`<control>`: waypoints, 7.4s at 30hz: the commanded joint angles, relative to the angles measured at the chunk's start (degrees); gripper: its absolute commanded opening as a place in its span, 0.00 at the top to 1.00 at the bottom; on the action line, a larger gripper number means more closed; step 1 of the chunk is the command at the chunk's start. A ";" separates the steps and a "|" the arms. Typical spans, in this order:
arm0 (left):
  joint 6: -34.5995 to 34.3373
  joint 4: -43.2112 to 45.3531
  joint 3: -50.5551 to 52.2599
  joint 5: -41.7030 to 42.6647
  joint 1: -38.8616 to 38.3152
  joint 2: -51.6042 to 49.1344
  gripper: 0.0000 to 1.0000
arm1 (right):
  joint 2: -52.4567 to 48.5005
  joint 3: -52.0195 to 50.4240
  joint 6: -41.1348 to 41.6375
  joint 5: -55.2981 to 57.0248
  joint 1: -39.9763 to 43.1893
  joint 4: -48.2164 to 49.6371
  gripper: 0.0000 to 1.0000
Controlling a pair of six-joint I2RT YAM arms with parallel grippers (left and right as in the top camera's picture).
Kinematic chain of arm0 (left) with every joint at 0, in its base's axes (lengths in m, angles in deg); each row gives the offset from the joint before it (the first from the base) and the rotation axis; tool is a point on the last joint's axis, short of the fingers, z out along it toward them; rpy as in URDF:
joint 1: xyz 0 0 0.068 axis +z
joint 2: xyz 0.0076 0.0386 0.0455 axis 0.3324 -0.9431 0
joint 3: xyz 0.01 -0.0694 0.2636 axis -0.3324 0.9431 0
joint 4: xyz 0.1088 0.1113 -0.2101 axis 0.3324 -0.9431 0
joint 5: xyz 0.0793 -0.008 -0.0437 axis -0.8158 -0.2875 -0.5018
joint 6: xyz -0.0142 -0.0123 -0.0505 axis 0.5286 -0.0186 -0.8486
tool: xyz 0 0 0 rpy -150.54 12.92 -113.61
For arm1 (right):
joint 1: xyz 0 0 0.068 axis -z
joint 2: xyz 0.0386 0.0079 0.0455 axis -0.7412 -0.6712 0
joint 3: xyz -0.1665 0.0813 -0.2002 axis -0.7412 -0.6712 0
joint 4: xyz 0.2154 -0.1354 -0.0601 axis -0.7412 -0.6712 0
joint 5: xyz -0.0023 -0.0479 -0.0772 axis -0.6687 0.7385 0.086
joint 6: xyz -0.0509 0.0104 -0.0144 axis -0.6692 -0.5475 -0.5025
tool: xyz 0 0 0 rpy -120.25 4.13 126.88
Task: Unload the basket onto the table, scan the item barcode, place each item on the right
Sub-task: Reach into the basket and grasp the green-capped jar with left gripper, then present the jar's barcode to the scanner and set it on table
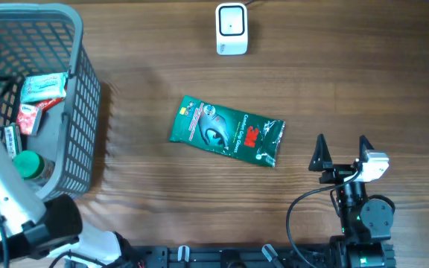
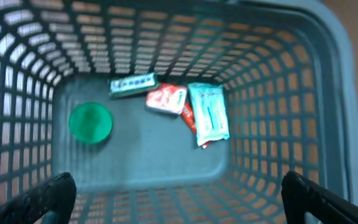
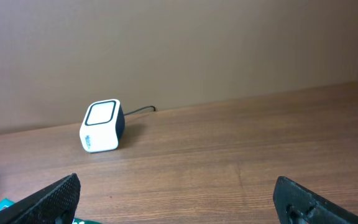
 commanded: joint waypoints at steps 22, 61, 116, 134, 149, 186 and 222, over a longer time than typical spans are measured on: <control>-3.74 18.95 51.52 5.14 14.78 -0.85 0.00 | 0.28 -0.07 -0.72 -0.50 -0.33 0.24 0.00; 18.88 37.22 68.11 2.80 14.84 -0.85 0.00 | 0.28 -0.07 -0.72 -0.50 -0.33 0.22 0.00; 23.17 43.32 71.32 9.25 14.84 6.25 0.00 | 0.28 -0.07 -0.72 -0.50 -0.33 0.24 0.00; 23.63 51.45 74.03 7.76 14.84 5.20 0.02 | 0.28 -0.07 -0.72 -0.50 -0.33 0.24 0.00; 24.85 49.72 69.48 8.33 14.78 4.13 0.35 | 0.28 -0.07 -0.72 -0.50 -0.33 0.22 0.00; 23.10 63.89 51.67 50.47 -40.57 16.35 0.38 | 0.28 -0.07 -0.72 -0.50 -0.33 0.24 0.00; 62.16 84.89 51.65 8.28 -73.99 -20.94 0.00 | 0.31 -0.07 -0.70 -0.50 -0.33 0.22 0.00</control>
